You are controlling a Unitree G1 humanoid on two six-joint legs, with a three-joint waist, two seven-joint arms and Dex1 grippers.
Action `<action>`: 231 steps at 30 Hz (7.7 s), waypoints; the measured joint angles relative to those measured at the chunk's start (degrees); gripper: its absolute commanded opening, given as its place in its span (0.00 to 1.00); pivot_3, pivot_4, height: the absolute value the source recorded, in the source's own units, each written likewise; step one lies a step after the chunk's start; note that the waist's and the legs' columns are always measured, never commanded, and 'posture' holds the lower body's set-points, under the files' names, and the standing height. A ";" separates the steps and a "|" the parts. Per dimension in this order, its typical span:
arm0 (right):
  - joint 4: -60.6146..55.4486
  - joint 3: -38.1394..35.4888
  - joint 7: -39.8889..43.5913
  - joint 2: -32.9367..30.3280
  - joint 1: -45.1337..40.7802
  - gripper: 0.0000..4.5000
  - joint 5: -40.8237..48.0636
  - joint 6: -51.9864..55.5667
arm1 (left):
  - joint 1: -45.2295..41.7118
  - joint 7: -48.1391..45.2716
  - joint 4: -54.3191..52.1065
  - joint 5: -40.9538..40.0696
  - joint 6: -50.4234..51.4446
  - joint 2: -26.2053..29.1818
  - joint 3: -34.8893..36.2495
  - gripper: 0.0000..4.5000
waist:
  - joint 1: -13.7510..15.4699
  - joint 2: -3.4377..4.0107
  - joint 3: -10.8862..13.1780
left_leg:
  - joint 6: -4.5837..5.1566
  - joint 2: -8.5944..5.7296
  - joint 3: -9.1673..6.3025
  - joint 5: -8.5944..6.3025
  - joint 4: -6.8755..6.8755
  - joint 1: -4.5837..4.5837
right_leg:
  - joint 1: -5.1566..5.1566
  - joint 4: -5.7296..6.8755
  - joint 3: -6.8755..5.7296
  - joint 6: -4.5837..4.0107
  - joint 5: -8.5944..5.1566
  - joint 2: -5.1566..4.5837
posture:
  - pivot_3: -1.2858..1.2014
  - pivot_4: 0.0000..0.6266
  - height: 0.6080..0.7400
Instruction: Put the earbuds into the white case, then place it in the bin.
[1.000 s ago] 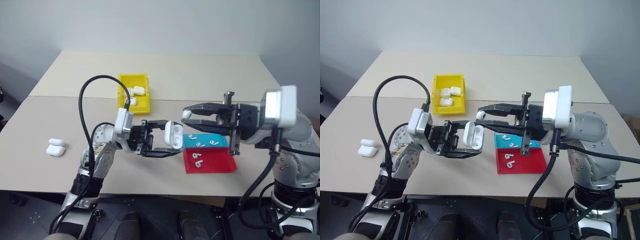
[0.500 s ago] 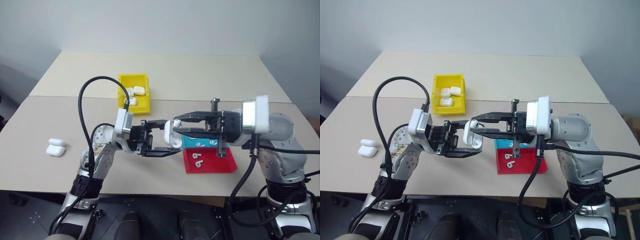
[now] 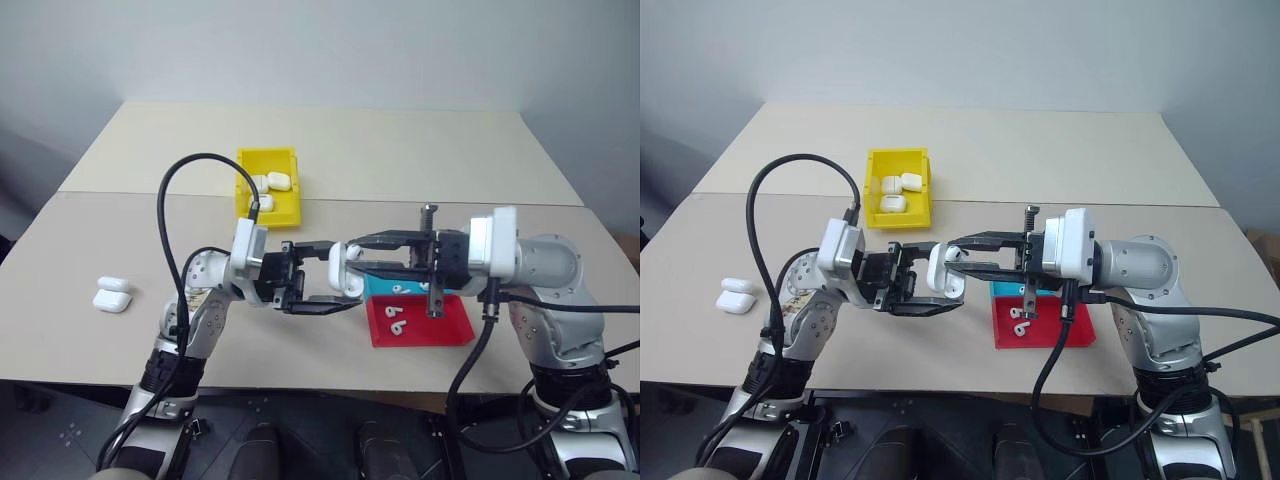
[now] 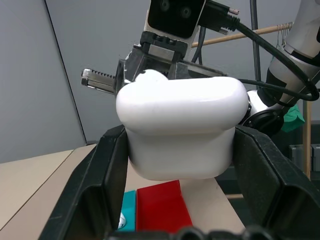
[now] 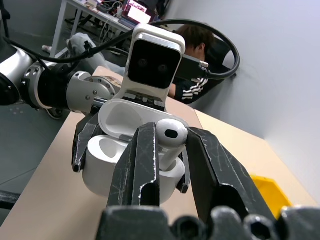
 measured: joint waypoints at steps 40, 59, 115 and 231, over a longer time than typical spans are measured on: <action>42.51 28.45 19.91 -17.10 -29.97 0.51 -37.33 -1.94 | 1.62 5.16 2.38 6.85 -5.22 1.11 0.75 0.62 | -1.12 0.08 0.07 | 0.00 0.01 0.06 0.00 -0.11 -0.12 | -0.18 -0.08 0.02 -0.02 0.00 -0.02 | 0.52 0.24 1.00; 58.33 31.79 22.16 -10.52 -33.44 0.51 -46.11 -16.09 | 4.29 8.11 -0.46 7.19 -5.45 1.49 0.39 0.62 | -1.33 0.10 0.08 | 0.00 0.01 0.05 0.00 -0.11 -0.07 | -0.18 0.00 0.02 -0.04 0.01 -0.02 | 0.52 0.24 1.00; 18.22 -6.75 12.78 -16.91 -20.05 0.25 -15.87 24.59 | 0.78 10.26 -1.02 5.80 -3.56 -1.50 -1.15 0.62 | 0.29 0.38 0.27 | 0.00 -0.01 0.00 0.00 -0.08 -0.10 | -0.12 0.02 -0.03 -0.03 0.01 -0.03 | 0.52 0.24 1.00; -9.49 8.87 -2.65 -25.29 -20.28 0.01 -0.61 28.26 | -7.14 10.08 9.79 12.33 -8.76 -8.51 -4.11 0.62 | 0.17 0.33 0.24 | 0.01 -0.02 -0.04 0.00 -0.08 -0.16 | -0.11 -0.14 -0.04 0.01 0.02 -0.02 | 0.52 0.24 1.00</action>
